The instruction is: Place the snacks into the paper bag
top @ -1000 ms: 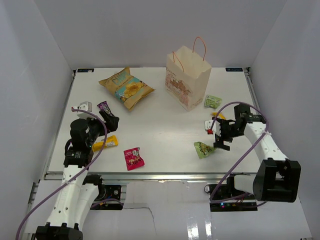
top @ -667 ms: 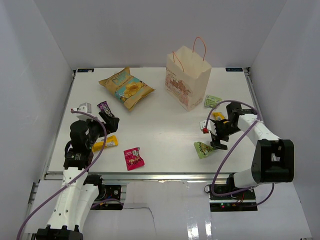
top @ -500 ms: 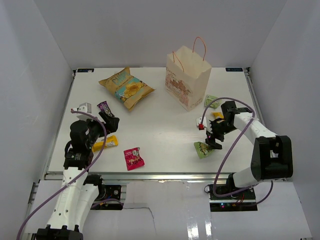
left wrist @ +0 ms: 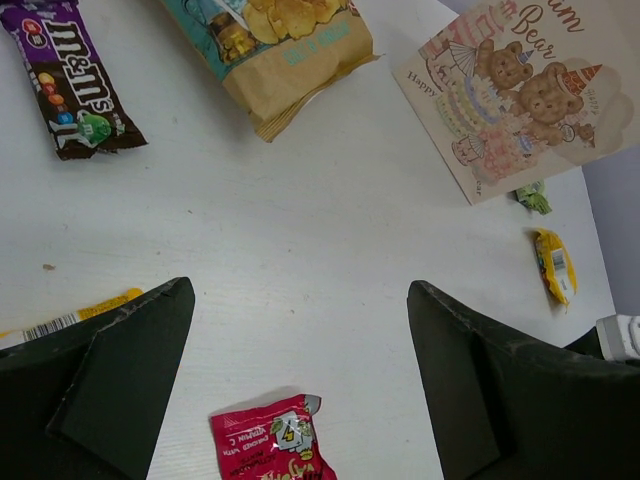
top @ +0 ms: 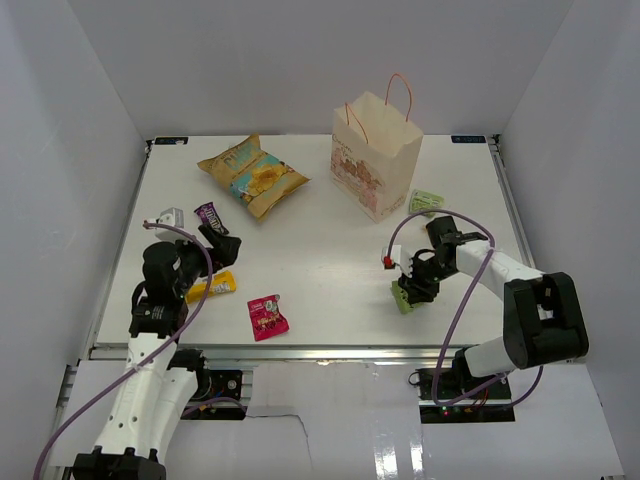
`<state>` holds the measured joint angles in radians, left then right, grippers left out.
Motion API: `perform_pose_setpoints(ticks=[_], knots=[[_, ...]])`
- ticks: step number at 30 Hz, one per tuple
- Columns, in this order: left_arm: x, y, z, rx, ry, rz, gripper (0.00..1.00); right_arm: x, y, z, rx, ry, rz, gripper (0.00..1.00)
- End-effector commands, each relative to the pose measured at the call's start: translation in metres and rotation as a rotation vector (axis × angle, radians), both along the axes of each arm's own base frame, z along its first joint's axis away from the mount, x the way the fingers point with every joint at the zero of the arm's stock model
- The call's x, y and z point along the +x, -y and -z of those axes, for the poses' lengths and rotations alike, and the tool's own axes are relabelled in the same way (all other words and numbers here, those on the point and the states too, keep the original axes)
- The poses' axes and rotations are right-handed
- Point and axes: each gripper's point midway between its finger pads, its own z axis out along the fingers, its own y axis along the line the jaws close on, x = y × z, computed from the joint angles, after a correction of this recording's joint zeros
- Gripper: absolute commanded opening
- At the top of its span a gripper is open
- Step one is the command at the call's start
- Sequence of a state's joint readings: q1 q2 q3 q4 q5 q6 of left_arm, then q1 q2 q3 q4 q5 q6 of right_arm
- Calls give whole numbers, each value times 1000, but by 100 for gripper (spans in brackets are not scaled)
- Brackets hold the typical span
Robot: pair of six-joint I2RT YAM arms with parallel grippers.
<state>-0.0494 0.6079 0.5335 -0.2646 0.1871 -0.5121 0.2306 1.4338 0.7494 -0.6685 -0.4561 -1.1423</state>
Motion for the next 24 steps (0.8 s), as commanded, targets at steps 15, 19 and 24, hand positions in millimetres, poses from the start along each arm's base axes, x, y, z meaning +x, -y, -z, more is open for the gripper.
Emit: perform_pose_setpoints(ticks=[15, 19, 24], knots=[[-23, 34, 54, -371, -320, -3, 98, 107, -70, -246, 462, 377, 208, 8], [-28, 37, 67, -427, -411, -37, 97, 176, -66, -356, 611, 589, 483, 8], [-35, 33, 87, -433, -502, -104, 95, 250, -58, -396, 617, 756, 795, 8]])
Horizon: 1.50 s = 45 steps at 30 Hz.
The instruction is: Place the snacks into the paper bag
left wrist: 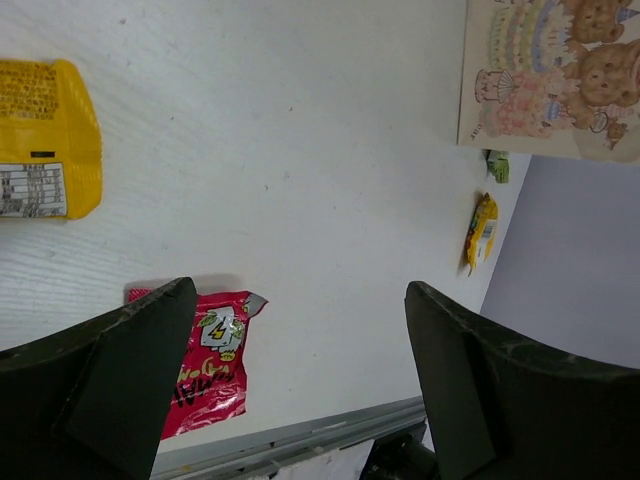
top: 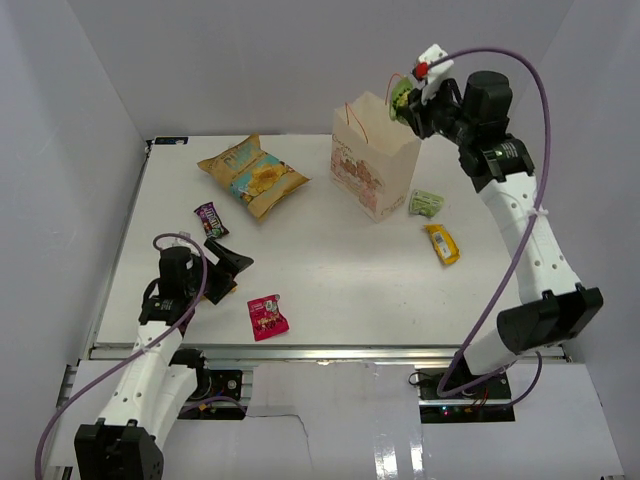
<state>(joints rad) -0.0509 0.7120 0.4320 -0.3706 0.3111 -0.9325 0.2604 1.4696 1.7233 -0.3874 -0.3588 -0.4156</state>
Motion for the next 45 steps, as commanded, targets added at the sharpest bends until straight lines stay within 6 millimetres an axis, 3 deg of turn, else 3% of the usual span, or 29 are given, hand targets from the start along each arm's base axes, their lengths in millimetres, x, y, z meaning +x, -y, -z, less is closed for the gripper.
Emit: perform_pose_setpoints(ticks=[1, 2, 5, 6, 9, 10, 12, 13, 17, 18, 19, 20, 21, 22, 23, 24, 25, 26, 27, 28, 29, 30, 32, 33, 38, 42, 45], knots=[[-8, 0, 13, -19, -89, -36, 95, 70, 3, 9, 117, -33, 286, 8], [-10, -3, 20, -15, -135, -62, 95, 81, 10, 3, 124, -9, 351, 8], [-11, -9, 27, 12, -196, -108, 95, 108, 7, 22, 94, -3, 391, 9], [-11, -11, 28, 18, -213, -123, 95, 110, 9, 18, 97, 9, 404, 10], [-8, -18, 24, 45, -220, -160, 95, 118, 10, 31, 77, 0, 420, 23], [-6, -19, 21, 45, -214, -167, 95, 117, 8, 31, 77, 0, 408, 36], [2, -20, 15, 48, -196, -177, 95, 113, 7, 31, 74, 1, 395, 47], [10, -20, 6, 52, -171, -173, 95, 108, 7, 27, 82, 3, 386, 54], [49, -18, -18, 89, -90, -135, 95, 81, -2, 10, 107, 2, 293, 60], [58, -18, -22, 102, -80, -128, 95, 69, -1, -2, 115, 17, 270, 61], [69, -21, -12, 136, -108, -123, 96, 59, -10, 2, 107, 0, 194, 64], [87, -21, -30, 141, -61, -126, 96, 48, -14, 2, 68, 15, 122, 64], [98, -22, -33, 153, -56, -129, 96, 29, -10, 3, 37, -4, 58, 64], [110, -21, -19, 168, -101, -123, 96, 7, -25, 8, 25, -25, -99, 76], [131, -21, -37, 174, -55, -123, 96, -5, -26, 27, -25, -43, -165, 83], [143, -21, -37, 182, -60, -124, 96, -24, -22, 33, -41, -68, -197, 88], [156, -20, -21, 190, -107, -121, 96, -36, -24, 43, -48, -89, -237, 92], [167, -20, -20, 194, -114, -122, 96, -46, -23, 74, -62, -157, -254, 92], [186, -19, -37, 190, -77, -128, 96, -53, -19, 86, -76, -170, -263, 93], [196, -19, -36, 191, -81, -126, 96, -67, -16, 87, -72, -165, -277, 93], [204, -16, -20, 199, -115, -105, 93, -76, -13, 111, -80, -214, -284, 93], [218, -13, -30, 195, -88, -95, 92, -85, -9, 111, -83, -199, -282, 94], [226, -11, -20, 206, -111, -69, 90, -94, -5, 120, -80, -214, -286, 94], [231, -9, -5, 213, -139, -46, 89, -99, 0, 126, -78, -226, -277, 94], [246, -3, 9, 212, -139, -3, 89, -107, 6, 138, -60, -259, -286, 94], [255, 7, 23, 180, -127, 47, 86, -112, 2, 142, -63, -268, -341, 94], [260, 10, 35, 174, -118, 62, 77, -136, -10, 141, -77, -247, -510, 94]])
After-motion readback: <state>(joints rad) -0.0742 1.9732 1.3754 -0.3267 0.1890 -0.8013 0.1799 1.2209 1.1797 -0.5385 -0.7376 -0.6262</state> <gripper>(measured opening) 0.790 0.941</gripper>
